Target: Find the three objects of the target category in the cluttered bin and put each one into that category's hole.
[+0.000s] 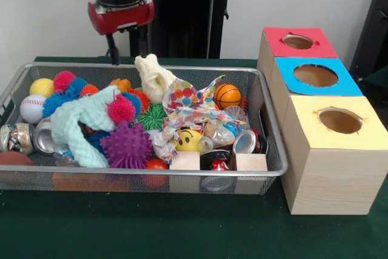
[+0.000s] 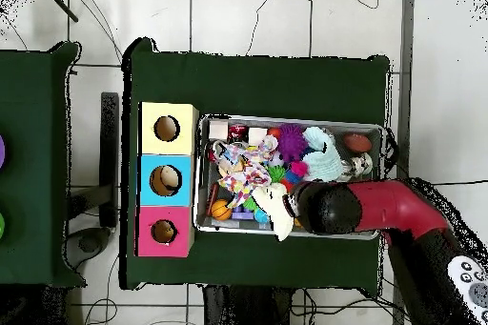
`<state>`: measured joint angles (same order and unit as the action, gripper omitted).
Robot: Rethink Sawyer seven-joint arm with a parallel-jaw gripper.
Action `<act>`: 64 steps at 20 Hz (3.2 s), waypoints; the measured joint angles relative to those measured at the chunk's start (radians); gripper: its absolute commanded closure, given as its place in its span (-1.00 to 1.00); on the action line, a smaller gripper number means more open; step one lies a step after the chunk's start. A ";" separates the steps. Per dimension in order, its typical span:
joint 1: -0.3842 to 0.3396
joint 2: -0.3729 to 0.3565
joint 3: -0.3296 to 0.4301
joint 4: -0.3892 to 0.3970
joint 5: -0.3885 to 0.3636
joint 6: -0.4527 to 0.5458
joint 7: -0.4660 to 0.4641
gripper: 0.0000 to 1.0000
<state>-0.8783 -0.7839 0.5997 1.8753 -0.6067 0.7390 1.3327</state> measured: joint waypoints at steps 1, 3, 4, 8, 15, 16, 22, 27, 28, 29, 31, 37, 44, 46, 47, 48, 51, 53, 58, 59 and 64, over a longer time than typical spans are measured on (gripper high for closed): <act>0.004 -0.003 0.000 0.009 0.001 -0.007 0.000 -1.00; 0.021 -0.014 -0.003 0.036 0.005 -0.027 0.000 -1.00; 0.026 -0.015 -0.004 0.040 0.005 -0.031 0.000 -1.00; 0.075 -0.009 -0.029 0.062 0.004 -0.080 0.002 -1.00; 0.243 0.063 -0.173 0.080 0.005 -0.291 0.072 -1.00; 0.265 0.075 -0.192 0.080 0.005 -0.320 0.085 -1.00; 0.395 0.150 -0.305 0.082 0.005 -0.487 0.183 -1.00; 0.408 0.094 -0.340 0.094 0.007 -0.453 0.202 -1.00; 0.404 0.080 -0.342 0.094 0.007 -0.439 0.202 -1.00; 0.394 0.053 -0.346 0.094 0.008 -0.415 0.202 -1.00; 0.364 -0.005 -0.350 0.094 0.009 -0.360 0.202 -1.00; 0.281 -0.090 -0.349 0.066 0.013 -0.246 0.202 -1.00; 0.190 -0.060 -0.345 0.024 0.011 -0.209 0.202 -1.00; 0.188 -0.047 -0.345 0.024 0.011 -0.209 0.202 -1.00; 0.190 -0.035 -0.345 0.024 0.011 -0.210 0.202 -1.00; 0.194 -0.026 -0.345 0.024 0.011 -0.213 0.202 -1.00; 0.205 -0.016 -0.345 0.028 0.011 -0.224 0.202 -1.00; 0.225 -0.008 -0.345 0.038 0.011 -0.246 0.202 -1.00; 0.259 -0.006 -0.345 0.066 0.011 -0.289 0.202 -1.00; 0.263 -0.006 -0.345 0.072 0.011 -0.297 0.202 -1.00; 0.286 0.007 -0.351 0.092 0.011 -0.346 0.202 -1.00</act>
<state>-0.5926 -0.7766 0.2488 1.9676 -0.5960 0.3933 1.5347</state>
